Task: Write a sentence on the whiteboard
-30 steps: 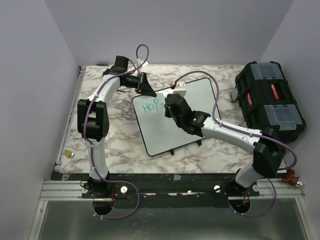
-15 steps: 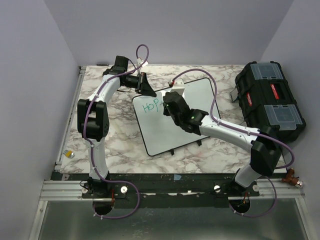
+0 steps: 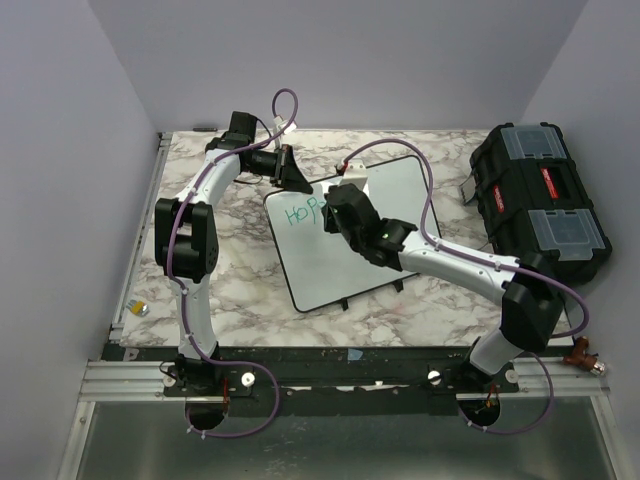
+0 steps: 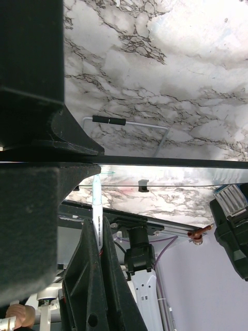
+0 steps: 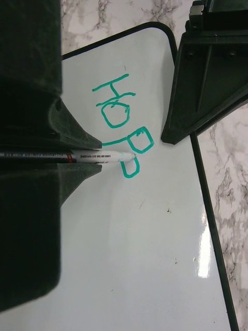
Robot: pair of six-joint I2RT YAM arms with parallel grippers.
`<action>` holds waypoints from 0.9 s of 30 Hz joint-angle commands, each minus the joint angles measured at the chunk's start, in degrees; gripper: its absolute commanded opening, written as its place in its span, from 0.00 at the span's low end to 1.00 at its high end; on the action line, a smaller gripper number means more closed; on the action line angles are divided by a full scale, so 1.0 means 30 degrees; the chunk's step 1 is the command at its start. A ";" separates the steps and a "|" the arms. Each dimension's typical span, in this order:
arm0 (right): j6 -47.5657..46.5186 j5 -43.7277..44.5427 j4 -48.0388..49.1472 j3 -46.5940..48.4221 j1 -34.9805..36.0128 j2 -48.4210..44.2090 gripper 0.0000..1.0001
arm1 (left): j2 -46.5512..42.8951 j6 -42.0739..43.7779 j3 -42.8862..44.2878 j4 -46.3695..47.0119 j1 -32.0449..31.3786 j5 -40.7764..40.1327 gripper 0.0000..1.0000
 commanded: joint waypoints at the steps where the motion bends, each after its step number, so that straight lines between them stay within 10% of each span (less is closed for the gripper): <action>1: 0.0291 -0.0713 -0.0784 -0.0972 -0.0113 0.0007 0.01 | -0.0956 0.1137 0.0023 0.1047 -0.0135 -0.1360 0.00; 27: 0.0868 0.0966 -0.2243 -0.2627 -0.0091 -0.1108 0.01 | -0.0928 0.1166 0.0018 0.0985 -0.0174 -0.1374 0.00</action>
